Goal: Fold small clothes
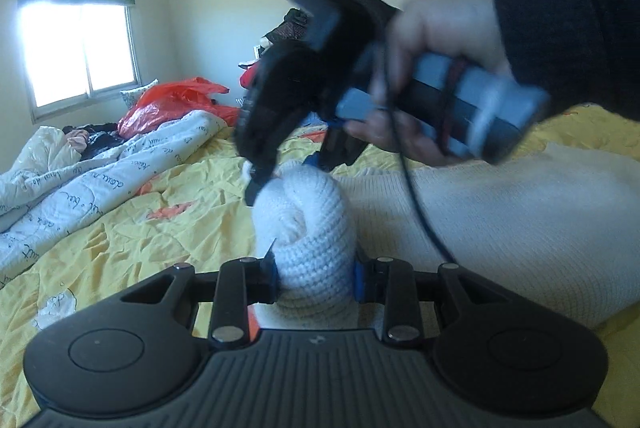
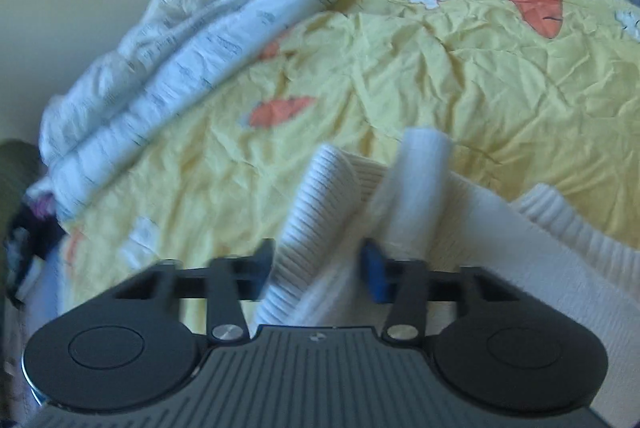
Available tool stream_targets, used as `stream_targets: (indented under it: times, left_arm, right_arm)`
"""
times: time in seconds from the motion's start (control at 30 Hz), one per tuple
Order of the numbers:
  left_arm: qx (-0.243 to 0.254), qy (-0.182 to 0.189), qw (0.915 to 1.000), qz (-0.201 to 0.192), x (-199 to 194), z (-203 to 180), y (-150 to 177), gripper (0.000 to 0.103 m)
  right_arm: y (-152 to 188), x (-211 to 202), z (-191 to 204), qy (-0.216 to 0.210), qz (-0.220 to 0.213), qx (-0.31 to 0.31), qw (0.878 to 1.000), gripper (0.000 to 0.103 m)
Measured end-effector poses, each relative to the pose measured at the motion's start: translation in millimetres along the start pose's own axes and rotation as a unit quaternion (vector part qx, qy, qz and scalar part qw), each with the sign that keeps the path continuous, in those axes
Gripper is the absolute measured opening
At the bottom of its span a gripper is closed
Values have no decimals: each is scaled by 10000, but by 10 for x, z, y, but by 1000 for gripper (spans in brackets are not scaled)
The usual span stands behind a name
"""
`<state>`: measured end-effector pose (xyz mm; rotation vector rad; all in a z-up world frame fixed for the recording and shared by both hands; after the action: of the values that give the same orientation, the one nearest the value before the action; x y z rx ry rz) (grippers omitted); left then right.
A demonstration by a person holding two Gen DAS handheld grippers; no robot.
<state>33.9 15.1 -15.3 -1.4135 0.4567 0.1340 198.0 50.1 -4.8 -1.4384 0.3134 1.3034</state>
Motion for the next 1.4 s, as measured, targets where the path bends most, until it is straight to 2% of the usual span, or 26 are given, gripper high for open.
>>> stream_targets:
  times: [0.1, 0.27, 0.37, 0.47, 0.6, 0.73, 0.87, 0.97, 1.07, 1.13, 1.17, 1.2, 1.23, 1.3, 1.37, 1.4]
  left_arm:
    - [-22, 65, 10000, 18, -20, -15, -23, 31]
    - [-9, 294, 9995, -67, -85, -164, -198, 30]
    - [138, 635, 9977, -216, -85, -473, -377, 30]
    - [207, 1179, 9922, -354, -41, -899, -556, 30]
    - [312, 1990, 9785, -447, 37, -1564, -668, 30]
    - [463, 2633, 9634, -213, 140, -2165, -579, 30]
    - [631, 2801, 9579, 26, 293, -2471, -419, 30]
    - [924, 2710, 9581, -7, 365, -2561, -354, 30]
    - [876, 2777, 9565, -166, 294, -2439, -370, 36]
    - [691, 2975, 9518, -272, 191, -2284, -411, 46]
    - [547, 3020, 9511, -352, 132, -2150, -441, 53]
    - [342, 2989, 9527, -426, 62, -1994, -470, 69]
    - [106, 2985, 9531, -489, 8, -1842, -502, 81]
    - [-595, 3080, 9472, -664, -123, -1519, -592, 79]
    - [-1286, 3231, 9334, -883, -201, -1167, -730, 79]
    - [-1539, 3247, 9268, -1092, -237, -989, -801, 80]
  right_arm:
    - [33, -34, -100, -157, -104, 53, 9998, 31]
    - [84, -339, -259, -243, -459, 31, 9986, 30]
    - [133, -633, -521, -314, -675, 207, 9970, 29]
    - [236, -1004, -954, -239, -916, 487, 9943, 29]
    - [569, -1511, -1723, 91, -1163, 1073, 9874, 29]
    - [1122, -1773, -2432, 517, -1179, 1726, 9766, 29]
    - [1589, -1774, -2850, 662, -1219, 2331, 9625, 29]
    - [1725, -1671, -2951, 573, -1304, 2578, 9556, 29]
    - [1733, -1613, -2980, 361, -1413, 2826, 9481, 31]
    - [1736, -1636, -3032, 131, -1458, 3182, 9367, 53]
    - [1760, -1676, -3071, 64, -1496, 3372, 9294, 57]
    - [1774, -1749, -3103, 35, -1621, 3508, 9223, 60]
    - [1791, -1851, -3128, 0, -1847, 3572, 9156, 65]
    - [1860, -2037, -3168, 20, -2321, 3760, 8971, 73]
    - [1986, -2096, -3190, 141, -2543, 3968, 8819, 76]
    - [2058, -2068, -3182, 188, -2515, 4023, 8801, 75]
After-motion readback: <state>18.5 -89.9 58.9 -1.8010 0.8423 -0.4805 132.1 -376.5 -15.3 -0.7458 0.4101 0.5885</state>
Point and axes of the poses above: each gripper's, at about its wrist camera, not at the fingertips, and x roughly the way its jaws point, z to its left, y to its underside, the point moved 10 cm from there along x, roughly the way its jaws point, and after that the axes turned 14 degrees about y, right-handed, at the moved point
